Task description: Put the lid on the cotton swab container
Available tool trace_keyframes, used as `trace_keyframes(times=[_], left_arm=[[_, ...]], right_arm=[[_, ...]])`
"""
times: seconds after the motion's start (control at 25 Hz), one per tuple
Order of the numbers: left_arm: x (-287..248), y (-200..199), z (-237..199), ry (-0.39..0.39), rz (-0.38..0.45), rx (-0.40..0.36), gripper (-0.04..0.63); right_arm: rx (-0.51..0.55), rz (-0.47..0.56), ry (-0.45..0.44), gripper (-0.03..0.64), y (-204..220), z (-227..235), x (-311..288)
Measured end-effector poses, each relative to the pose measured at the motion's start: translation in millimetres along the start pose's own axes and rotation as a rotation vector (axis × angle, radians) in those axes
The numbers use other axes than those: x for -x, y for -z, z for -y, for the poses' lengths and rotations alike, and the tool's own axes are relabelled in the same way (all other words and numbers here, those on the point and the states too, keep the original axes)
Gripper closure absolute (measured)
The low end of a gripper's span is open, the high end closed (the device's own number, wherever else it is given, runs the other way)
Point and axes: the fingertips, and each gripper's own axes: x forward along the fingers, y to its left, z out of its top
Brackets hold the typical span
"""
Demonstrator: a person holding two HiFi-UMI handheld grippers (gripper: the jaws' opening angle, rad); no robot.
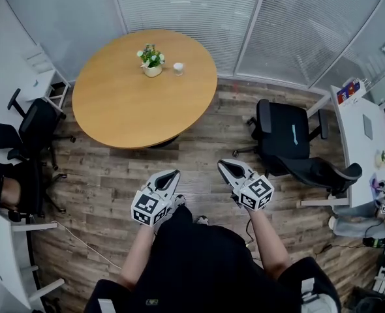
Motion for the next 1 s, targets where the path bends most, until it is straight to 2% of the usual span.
trace_keyframes(times=[0.44,0.64,0.8,1.0], left_arm=[[-24,-18,-74,0.059,0.002,-0.014,0.589],[-30,-18,-94,0.092,-0.012,-0.021,0.589],[-33,-20,-109,0.104,-0.024,-0.028,0.589],[-34,-23,-126,0.105,-0.026,-0.022,0.589]], right_arm=[[-0.009,0.019,0.038,0.611,-15,10,-65],[-0.011,0.035,0.074,0.611,-22,21,-84],[-0.029,0.061,0.061,0.609,-27,19,-97],[-0.025,0.042,0.062,0.609,-26,20,-113]])
